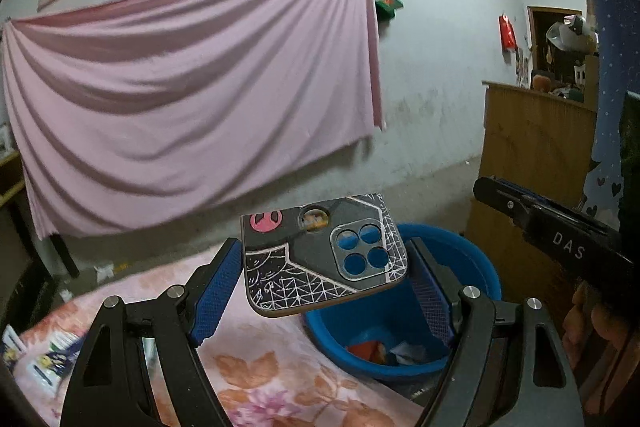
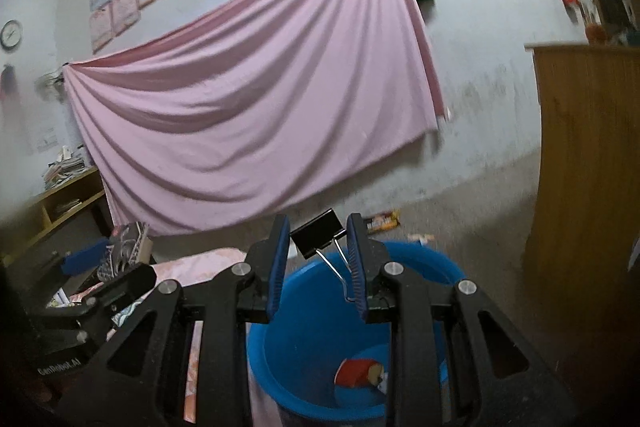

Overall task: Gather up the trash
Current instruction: 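Carry the phone case and clip over the bucket and open both tools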

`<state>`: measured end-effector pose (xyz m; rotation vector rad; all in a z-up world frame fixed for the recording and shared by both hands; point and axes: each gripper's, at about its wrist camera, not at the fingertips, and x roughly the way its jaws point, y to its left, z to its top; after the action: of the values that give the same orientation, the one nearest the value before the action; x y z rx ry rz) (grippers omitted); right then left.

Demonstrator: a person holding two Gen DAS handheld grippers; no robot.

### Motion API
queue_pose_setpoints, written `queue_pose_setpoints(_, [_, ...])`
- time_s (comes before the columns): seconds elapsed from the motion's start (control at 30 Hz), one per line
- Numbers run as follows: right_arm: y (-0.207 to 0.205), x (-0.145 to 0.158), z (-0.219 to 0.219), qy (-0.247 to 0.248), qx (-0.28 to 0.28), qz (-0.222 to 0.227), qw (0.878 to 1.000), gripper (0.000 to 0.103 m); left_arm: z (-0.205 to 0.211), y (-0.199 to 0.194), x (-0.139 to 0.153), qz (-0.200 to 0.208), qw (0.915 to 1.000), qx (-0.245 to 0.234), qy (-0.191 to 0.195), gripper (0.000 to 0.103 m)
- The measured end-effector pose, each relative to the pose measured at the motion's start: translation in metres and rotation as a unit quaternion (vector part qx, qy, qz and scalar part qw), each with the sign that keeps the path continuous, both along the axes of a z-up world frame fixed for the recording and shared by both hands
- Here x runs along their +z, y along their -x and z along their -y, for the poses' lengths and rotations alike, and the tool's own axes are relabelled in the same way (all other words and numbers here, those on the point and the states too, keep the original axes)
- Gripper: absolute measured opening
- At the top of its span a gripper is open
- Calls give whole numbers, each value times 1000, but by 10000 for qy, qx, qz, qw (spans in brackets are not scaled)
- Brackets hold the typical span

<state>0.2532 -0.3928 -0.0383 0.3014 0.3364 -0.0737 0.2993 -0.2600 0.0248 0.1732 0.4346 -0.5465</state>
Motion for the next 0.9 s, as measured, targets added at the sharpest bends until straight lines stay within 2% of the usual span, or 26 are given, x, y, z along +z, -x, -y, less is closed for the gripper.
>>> queue_pose_setpoints(0.2, [-17,-22,10,-293,30,-608,9977,56,20,-25,-9,-543,9985,-86,-39,77])
queue_pose_setpoints(0.3, [-19,-27,14,-423,34,-738,9964,56,24,-32,-14,-704,9974,-114,-83,77])
queue_pose_setpoints(0.9, [-22,-30,17,-562,5,-879,9945,57,21,-40,-28,-1121,9936,-76,-62,78])
